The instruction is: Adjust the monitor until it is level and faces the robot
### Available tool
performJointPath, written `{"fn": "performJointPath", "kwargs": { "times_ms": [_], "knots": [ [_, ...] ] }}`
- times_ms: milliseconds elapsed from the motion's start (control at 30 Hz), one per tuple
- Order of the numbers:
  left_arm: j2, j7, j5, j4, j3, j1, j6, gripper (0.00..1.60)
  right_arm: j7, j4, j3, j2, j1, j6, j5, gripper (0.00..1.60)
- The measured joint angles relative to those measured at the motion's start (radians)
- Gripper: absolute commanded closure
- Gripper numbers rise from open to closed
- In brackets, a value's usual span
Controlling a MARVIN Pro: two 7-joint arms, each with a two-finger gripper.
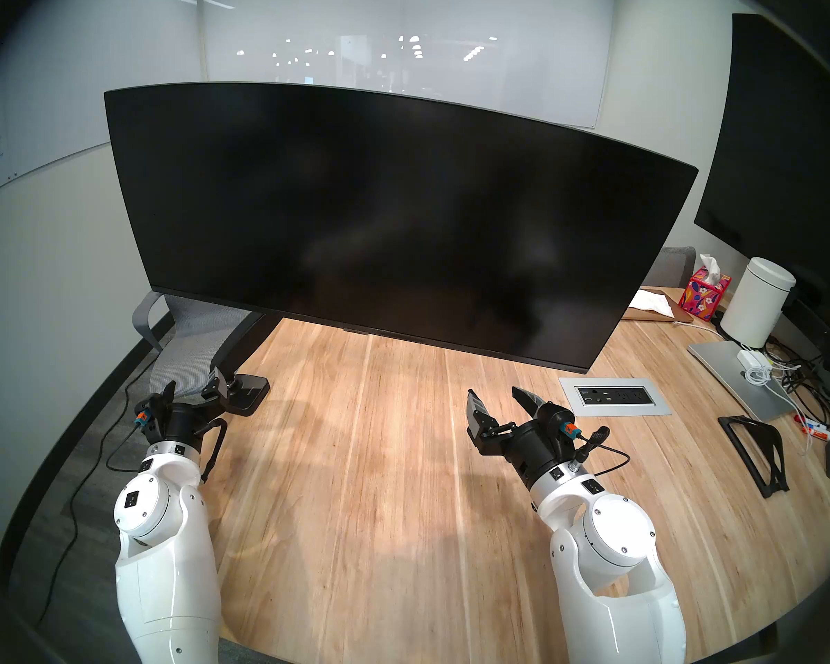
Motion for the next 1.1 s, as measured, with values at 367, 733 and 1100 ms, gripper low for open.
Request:
{"fn": "performJointPath", "kwargs": {
  "times_ms": [367, 733, 1100],
  "knots": [
    [0.004, -0.016, -0.011, -0.009, -0.007, 0.007, 0.03, 0.0, 0.0, 0.0, 0.0, 0.0, 0.0, 0.0, 0.0, 0.0],
    [0.004, -0.021, -0.012, -0.011, -0.008, 0.003, 0.027, 0.0, 0.0, 0.0, 0.0, 0.0, 0.0, 0.0, 0.0, 0.0],
    [0.004, -0.024, -0.006, -0.011, -0.009, 0.001, 0.026, 0.0, 0.0, 0.0, 0.0, 0.0, 0.0, 0.0, 0.0, 0.0]
  ]
}}
